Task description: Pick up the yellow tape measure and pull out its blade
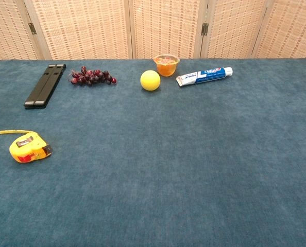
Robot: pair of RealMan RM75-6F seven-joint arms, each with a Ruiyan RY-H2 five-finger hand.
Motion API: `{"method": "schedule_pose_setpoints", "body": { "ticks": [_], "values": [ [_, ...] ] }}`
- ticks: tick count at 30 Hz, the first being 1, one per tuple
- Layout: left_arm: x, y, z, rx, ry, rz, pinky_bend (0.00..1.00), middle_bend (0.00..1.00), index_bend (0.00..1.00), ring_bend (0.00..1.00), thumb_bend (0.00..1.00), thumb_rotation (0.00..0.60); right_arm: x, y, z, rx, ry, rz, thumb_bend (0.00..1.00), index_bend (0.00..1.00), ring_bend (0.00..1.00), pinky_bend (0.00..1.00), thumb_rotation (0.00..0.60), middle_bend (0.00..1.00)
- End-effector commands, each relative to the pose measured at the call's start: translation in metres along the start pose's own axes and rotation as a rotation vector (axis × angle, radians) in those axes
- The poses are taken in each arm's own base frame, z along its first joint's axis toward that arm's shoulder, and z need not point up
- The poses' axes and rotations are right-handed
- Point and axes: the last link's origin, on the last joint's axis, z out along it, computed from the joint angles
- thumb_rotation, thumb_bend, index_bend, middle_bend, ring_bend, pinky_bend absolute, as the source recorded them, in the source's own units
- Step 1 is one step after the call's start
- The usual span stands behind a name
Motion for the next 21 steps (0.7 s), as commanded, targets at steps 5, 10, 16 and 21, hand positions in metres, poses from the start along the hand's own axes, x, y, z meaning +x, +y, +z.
{"method": "schedule_pose_setpoints", "body": {
  "ticks": [5,10,16,21],
  "values": [
    [-0.002,0.0,0.0,-0.006,-0.002,0.0,0.01,0.13,0.2,0.08,0.4,0.6,0.004,-0.001,-0.003,0.003,0.015,-0.002,0.31,0.22,0.14,0.11,0.6,0.15],
    [-0.002,0.001,0.002,-0.029,0.007,-0.005,0.01,0.13,0.2,0.08,0.4,0.6,0.006,-0.002,-0.006,0.009,0.025,0.0,0.31,0.22,0.14,0.11,0.6,0.15],
    [-0.003,0.01,0.018,-0.157,0.028,0.008,0.01,0.14,0.2,0.1,0.4,0.6,0.012,-0.004,-0.006,0.028,0.044,-0.008,0.31,0.22,0.14,0.11,0.6,0.15],
    [-0.011,0.02,0.032,-0.288,-0.014,0.053,0.01,0.14,0.2,0.1,0.4,0.6,0.013,-0.007,-0.007,0.042,0.041,-0.014,0.31,0.21,0.14,0.11,0.6,0.15]
  ]
}}
